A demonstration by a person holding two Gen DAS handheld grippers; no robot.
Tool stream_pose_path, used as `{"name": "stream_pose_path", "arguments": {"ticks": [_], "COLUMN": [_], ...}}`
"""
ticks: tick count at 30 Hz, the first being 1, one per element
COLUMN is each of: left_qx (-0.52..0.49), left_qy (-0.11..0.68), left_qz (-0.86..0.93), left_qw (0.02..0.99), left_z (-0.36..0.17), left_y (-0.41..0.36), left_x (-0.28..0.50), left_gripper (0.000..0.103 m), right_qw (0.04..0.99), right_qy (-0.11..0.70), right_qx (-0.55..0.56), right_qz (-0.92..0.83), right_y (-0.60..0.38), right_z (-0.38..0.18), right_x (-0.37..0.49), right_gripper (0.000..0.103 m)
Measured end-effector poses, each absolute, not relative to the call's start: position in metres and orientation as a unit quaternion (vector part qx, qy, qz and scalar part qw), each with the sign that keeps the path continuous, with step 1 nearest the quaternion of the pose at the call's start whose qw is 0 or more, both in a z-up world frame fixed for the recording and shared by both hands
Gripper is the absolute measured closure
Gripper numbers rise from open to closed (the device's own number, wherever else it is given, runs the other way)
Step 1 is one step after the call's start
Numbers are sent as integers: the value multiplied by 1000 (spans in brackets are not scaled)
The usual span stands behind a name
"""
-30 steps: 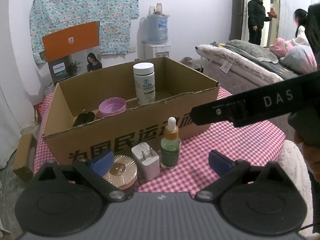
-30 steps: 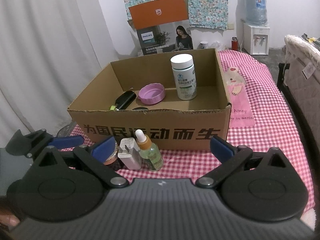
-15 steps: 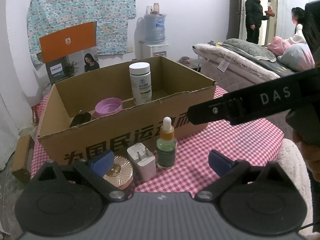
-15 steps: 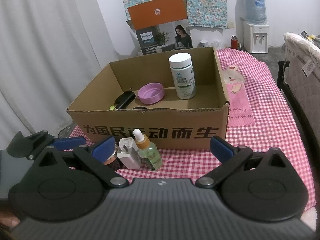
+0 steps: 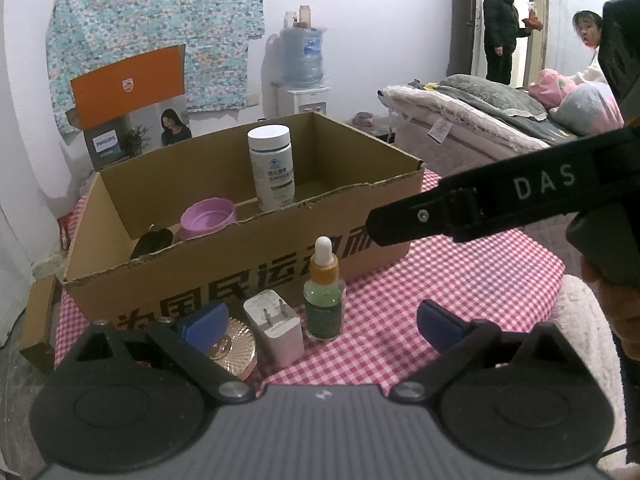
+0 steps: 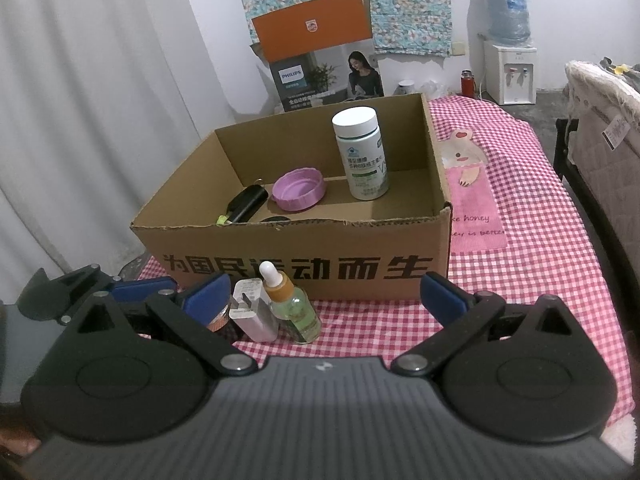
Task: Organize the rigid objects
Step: 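Withdraw the right tool from the box toward the green dropper bottle, then close the right tool on the green dropper bottle and lift it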
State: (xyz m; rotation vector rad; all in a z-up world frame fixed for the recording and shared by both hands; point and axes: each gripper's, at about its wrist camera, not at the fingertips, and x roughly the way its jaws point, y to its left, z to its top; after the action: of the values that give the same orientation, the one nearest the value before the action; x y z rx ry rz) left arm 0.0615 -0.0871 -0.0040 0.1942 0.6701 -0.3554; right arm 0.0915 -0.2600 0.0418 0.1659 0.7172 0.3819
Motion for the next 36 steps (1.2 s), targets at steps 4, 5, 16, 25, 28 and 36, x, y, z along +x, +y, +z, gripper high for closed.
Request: {"name": "stream_pose_path", "arguments": {"ticks": [4,5,16,25,28,36], "left_qx": [96,96,95,109,119,133], "left_qy": [326,325,313,288,281,278], "left_qz": [-174,-174,-174,-175,-174,-181], "left_qw": [924,924,929,935,936,934], "left_z": [-3,-3,-3,-4,-6,-13], "left_y": [-88,-88,-86,-92,-96,-103], "left_x": [61,62,60,60,63,76], "left_gripper": [2,2,2,9,17,46], "right_qw": [915,915,915,912,907,888], "right_qy": [348,347,347,342,345,365], "right_qx": [83,84,96,101,105,103], "right_qz": [185,186,184,201,217,260], "right_y": [-262,-262,-269,-270,-264,-243], "right_z": [42,42,40,37,36,27], "right_x": [92,92,90,95,102,128], "right_gripper": [1,1,1,2,6,38]}}
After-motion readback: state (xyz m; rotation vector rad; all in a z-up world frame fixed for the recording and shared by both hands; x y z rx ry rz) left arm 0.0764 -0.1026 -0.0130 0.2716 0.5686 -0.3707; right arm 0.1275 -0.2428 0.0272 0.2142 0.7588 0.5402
